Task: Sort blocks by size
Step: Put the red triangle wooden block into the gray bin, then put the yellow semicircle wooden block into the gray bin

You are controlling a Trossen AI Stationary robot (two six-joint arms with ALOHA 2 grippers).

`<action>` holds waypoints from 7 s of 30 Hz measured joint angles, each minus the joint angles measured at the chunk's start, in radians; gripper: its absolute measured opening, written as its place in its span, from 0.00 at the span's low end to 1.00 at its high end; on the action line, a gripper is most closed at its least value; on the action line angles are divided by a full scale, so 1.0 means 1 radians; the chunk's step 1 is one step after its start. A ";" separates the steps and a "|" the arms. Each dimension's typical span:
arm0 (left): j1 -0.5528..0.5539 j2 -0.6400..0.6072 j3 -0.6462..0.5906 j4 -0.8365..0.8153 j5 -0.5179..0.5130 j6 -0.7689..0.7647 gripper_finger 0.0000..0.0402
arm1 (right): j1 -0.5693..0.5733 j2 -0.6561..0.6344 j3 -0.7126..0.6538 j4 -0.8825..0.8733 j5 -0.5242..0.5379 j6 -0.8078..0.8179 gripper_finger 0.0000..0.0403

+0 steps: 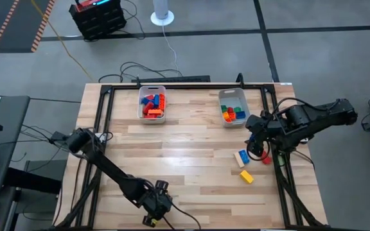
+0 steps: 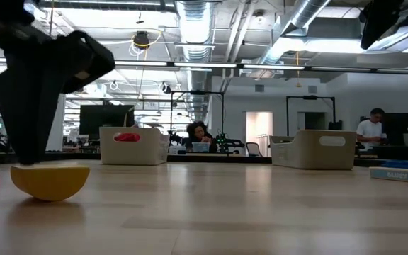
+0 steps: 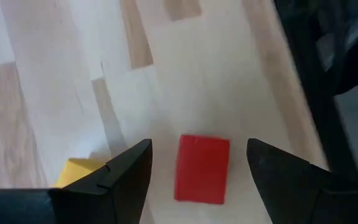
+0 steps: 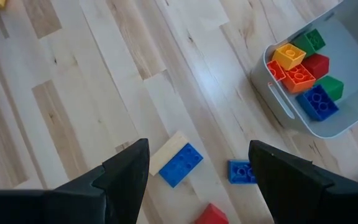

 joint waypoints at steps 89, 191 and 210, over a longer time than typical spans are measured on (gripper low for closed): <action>0.973 0.625 1.041 0.064 0.270 0.131 0.56 | -0.068 -0.071 0.000 -0.014 0.187 0.326 0.75; 0.465 -0.141 -0.083 0.006 -0.002 -0.033 0.31 | 0.144 -0.071 0.000 0.261 -0.045 0.177 0.75; 0.961 -0.138 0.010 0.485 0.107 0.028 0.31 | 0.113 -0.069 0.000 0.234 0.059 0.263 0.75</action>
